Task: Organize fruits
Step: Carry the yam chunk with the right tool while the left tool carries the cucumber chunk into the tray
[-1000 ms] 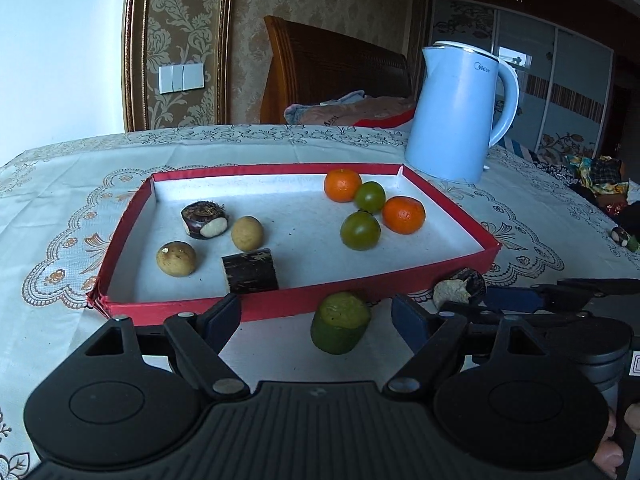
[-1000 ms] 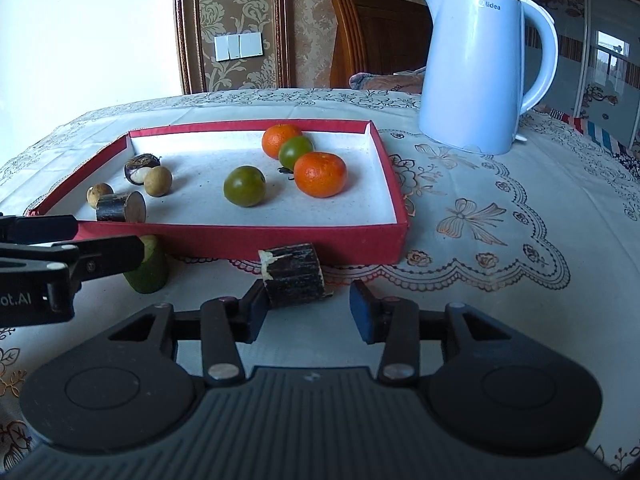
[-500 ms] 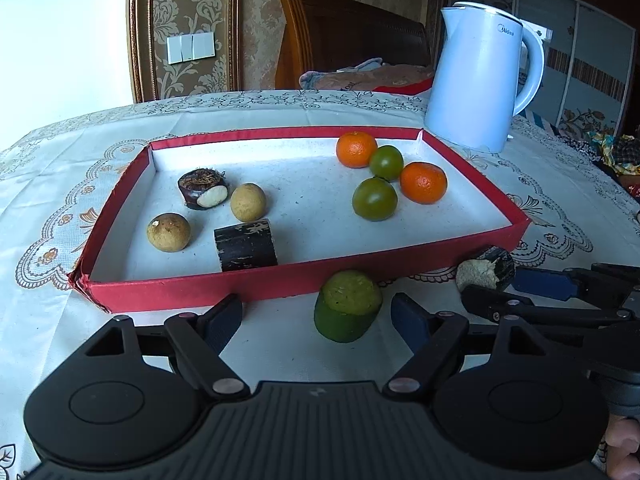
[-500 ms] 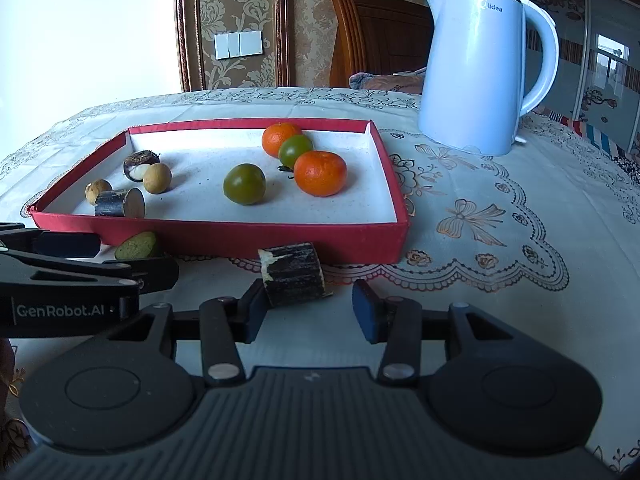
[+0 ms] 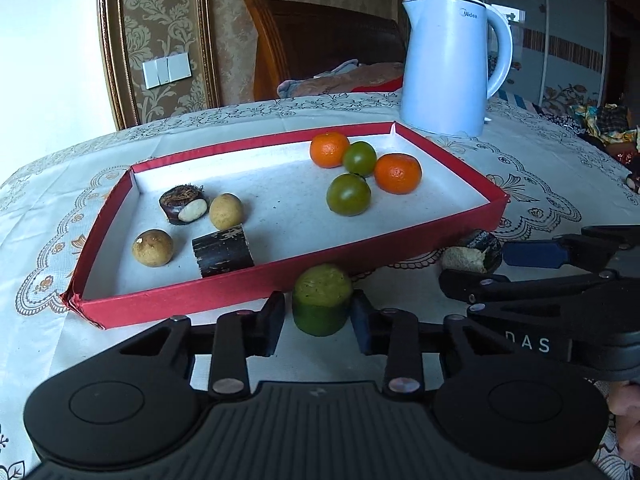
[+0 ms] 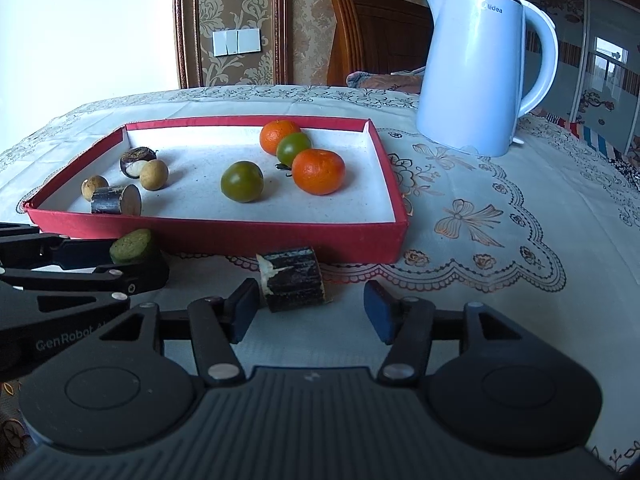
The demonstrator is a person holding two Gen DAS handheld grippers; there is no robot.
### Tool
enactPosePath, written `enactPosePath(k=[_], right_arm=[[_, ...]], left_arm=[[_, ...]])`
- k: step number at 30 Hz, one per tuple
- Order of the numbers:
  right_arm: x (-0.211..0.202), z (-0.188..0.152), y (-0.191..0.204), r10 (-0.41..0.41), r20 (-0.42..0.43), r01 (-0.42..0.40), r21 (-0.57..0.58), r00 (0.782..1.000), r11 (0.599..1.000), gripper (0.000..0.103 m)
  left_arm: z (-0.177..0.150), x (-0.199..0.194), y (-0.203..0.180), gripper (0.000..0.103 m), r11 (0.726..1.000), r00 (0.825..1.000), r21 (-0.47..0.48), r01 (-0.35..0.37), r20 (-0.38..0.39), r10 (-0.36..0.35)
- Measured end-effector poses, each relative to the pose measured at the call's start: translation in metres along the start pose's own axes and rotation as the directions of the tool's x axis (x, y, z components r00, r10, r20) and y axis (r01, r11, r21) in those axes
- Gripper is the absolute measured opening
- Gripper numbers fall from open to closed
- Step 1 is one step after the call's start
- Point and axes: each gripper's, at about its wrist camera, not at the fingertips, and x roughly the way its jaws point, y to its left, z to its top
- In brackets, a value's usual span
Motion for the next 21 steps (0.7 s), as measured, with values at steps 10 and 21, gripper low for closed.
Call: enactPosePath(k=[10, 21], right_arm=[[-0.0007, 0.0006, 0.0024, 0.034, 0.008, -0.033, -0.016, 0.999, 0.999, 0.036], [-0.0014, 0.0, -0.0004, 0.045, 0.016, -0.045, -0.005, 0.999, 0.999, 0.033]], left_arm=[[-0.0019, -0.0022, 0.004, 0.03, 0.999, 0.999, -0.015, 0.03, 0.012, -0.03], [-0.0032, -0.0071, 0.0034, 0.03, 1.0, 0.999, -0.001, 0.024, 0.04, -0.024]])
